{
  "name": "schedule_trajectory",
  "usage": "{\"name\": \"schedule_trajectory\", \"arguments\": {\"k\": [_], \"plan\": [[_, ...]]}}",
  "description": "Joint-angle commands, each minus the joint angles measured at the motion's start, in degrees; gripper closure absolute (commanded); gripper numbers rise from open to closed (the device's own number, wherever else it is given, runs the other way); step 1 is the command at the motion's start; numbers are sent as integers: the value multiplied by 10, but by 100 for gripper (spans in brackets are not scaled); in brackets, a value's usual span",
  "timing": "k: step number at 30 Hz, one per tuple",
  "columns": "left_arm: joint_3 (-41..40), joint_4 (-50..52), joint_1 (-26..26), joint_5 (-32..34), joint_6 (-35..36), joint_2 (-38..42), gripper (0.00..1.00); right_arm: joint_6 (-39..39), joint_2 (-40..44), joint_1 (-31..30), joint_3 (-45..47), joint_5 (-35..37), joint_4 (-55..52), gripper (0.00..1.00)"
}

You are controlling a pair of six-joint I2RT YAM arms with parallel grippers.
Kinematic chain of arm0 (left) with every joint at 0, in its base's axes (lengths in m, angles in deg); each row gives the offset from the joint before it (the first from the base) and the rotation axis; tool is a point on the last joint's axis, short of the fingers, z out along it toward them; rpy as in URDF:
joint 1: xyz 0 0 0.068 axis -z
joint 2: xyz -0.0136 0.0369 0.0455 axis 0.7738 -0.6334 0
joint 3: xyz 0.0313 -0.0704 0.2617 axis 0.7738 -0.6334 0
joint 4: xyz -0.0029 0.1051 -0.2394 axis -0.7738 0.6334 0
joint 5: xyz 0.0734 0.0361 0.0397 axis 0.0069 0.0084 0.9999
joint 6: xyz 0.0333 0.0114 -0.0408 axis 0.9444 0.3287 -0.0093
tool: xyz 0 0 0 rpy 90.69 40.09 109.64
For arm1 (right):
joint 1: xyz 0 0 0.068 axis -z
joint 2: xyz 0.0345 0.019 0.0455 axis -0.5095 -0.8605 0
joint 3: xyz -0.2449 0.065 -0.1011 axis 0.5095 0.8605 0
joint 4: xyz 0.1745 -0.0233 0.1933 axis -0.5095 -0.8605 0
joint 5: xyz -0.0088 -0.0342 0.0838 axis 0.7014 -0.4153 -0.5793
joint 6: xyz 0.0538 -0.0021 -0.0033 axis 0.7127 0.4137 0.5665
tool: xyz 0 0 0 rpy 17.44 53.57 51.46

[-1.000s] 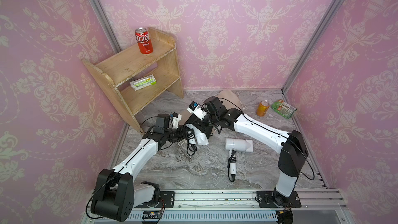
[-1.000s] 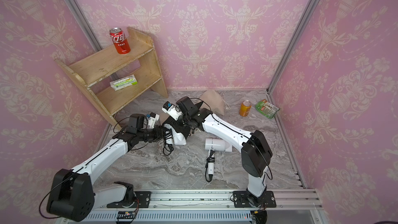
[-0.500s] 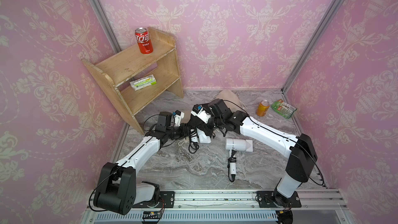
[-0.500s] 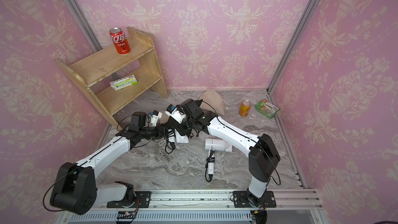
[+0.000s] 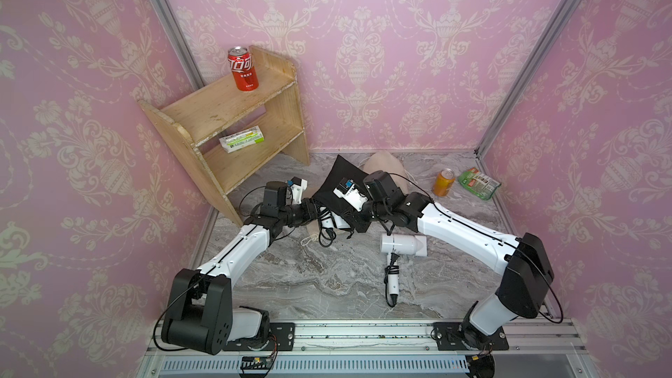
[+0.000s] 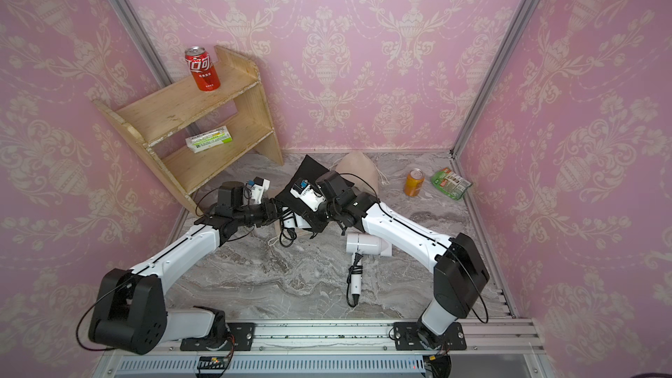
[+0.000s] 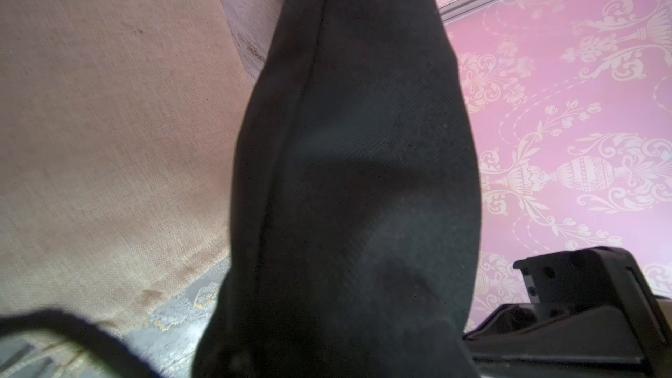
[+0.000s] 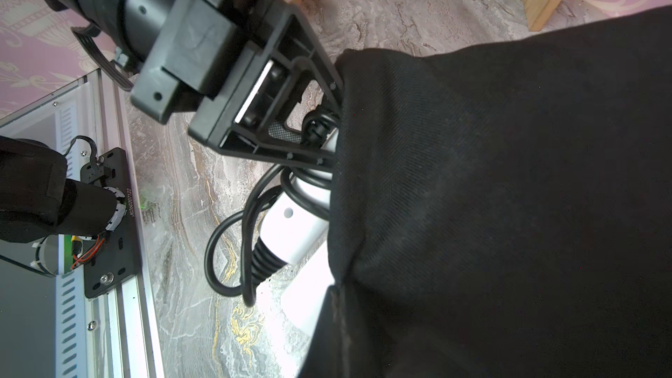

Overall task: Pack away hair dryers
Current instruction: Place the hair dryer in the drawstring bag.

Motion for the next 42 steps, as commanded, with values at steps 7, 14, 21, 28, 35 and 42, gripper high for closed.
{"name": "schedule_trajectory", "arguments": {"k": [7, 14, 21, 28, 35, 42], "plan": [[17, -78, -8, 48, -37, -14, 86, 54, -1, -2, 20, -46, 12, 100], [6, -68, -8, 96, -35, -21, 85, 97, -27, -4, 11, -37, 9, 100], [-13, -85, -6, 150, -59, -43, 84, 138, -88, -15, -29, -18, -6, 100], [-33, -127, 11, 185, -76, -83, 81, 175, -130, -16, -71, -2, -24, 100], [-33, -137, 21, 211, -84, -128, 72, 209, -166, -14, -128, 2, -53, 100], [-24, -114, 22, 215, -78, -140, 34, 253, -202, -13, -211, 19, -107, 100]]}}
